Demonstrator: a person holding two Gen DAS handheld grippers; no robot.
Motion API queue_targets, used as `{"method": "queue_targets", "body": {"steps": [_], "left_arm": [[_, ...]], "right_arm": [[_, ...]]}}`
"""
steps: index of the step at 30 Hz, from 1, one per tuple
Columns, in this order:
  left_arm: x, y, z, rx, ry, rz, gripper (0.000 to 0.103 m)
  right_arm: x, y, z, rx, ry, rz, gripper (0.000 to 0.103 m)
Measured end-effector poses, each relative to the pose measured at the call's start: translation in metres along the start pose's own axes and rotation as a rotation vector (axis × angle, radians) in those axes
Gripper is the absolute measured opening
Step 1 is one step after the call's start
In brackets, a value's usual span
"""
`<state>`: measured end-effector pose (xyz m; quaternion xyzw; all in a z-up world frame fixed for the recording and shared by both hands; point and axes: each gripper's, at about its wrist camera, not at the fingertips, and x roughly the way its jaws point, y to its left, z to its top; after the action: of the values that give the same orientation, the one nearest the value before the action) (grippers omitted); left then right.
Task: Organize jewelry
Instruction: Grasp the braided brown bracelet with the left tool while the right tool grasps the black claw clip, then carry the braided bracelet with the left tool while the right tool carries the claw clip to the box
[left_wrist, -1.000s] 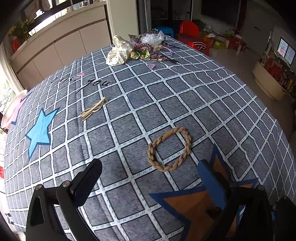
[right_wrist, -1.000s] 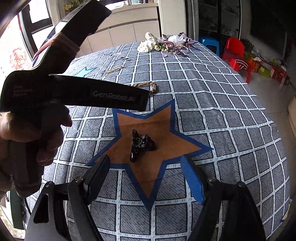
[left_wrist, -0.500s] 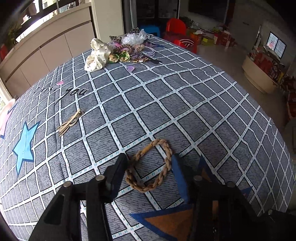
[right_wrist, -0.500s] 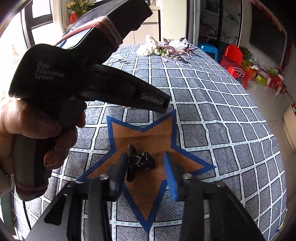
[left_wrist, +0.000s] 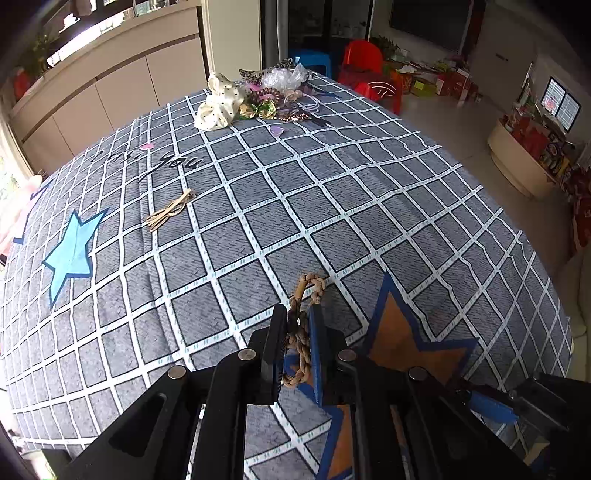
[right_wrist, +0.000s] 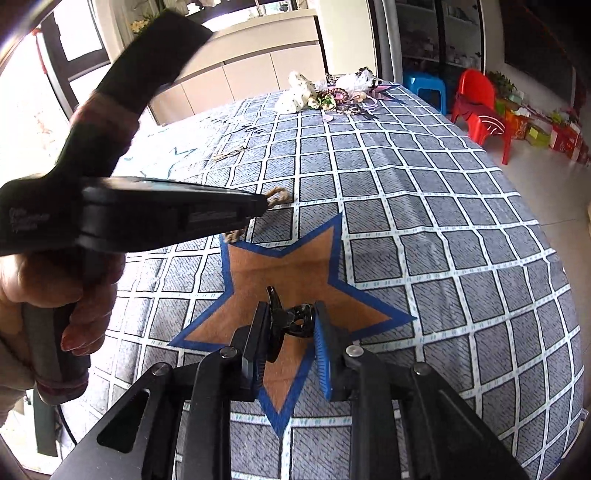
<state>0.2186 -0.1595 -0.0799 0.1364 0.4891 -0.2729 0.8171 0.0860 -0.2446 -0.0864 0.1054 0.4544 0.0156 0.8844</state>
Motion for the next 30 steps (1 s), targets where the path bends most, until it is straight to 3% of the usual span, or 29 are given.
{"method": "queue_targets", "body": {"steps": [10,17,30], "left_arm": [[-0.073,0.004,-0.044,-0.071,-0.051,0.038,0.02],[-0.114,0.005,-0.092,-0.118,-0.09,0.129,0.02],[-0.157,0.012,-0.152,-0.182,-0.145,0.151,0.02]], "right_arm": [[-0.029,-0.004,-0.011,0.032,-0.007,0.063,0.024],[-0.042,-0.005,-0.023,0.048,0.001,0.077,0.024],[-0.06,0.021,-0.04,0.008,0.002,0.08,0.024]]}}
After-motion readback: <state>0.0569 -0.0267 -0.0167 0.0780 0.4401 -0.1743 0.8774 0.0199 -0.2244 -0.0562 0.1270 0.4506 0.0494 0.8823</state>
